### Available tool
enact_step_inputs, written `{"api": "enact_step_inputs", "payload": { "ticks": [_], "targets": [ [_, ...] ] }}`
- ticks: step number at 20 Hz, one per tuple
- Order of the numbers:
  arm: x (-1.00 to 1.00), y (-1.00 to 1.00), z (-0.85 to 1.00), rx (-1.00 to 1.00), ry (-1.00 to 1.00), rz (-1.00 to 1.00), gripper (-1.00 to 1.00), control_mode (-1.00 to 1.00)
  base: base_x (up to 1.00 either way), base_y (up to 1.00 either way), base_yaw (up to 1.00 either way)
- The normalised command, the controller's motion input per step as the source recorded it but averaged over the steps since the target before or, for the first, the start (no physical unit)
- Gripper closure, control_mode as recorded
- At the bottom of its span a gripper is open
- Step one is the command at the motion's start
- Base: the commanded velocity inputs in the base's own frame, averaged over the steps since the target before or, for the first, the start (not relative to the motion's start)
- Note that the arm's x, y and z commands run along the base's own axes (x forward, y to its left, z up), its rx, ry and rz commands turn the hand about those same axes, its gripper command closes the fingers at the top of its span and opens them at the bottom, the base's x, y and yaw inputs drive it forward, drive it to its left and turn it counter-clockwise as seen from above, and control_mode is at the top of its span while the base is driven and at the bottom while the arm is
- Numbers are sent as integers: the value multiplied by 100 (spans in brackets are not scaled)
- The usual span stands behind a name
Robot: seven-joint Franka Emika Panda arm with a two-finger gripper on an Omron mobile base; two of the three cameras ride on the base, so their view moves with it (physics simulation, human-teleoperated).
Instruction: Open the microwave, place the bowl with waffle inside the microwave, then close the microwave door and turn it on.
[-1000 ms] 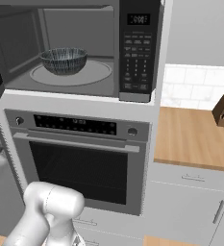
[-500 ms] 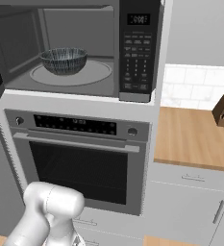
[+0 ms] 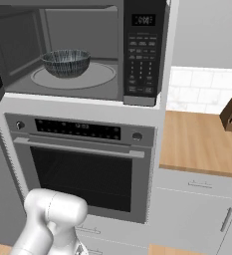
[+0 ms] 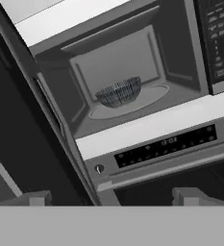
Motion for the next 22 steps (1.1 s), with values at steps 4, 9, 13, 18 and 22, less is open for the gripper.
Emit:
{"api": "enact_step_inputs", "payload": {
  "ticks": [4, 9, 13, 18, 22],
  "targets": [
    [26, 72, 0, -6, -6, 0, -100, -100, 0, 0, 0],
    [6, 38, 0, -4, -1, 0, -100, -100, 0, 0, 0],
    [-37, 5, 0, -6, -1, 0, -100, -100, 0, 0, 0],
    [-64, 3, 0, -7, -2, 0, -100, -100, 0, 0, 0],
    [-11, 50, 0, -9, -5, 0, -100, -100, 0, 0, 0]
  ]
}}
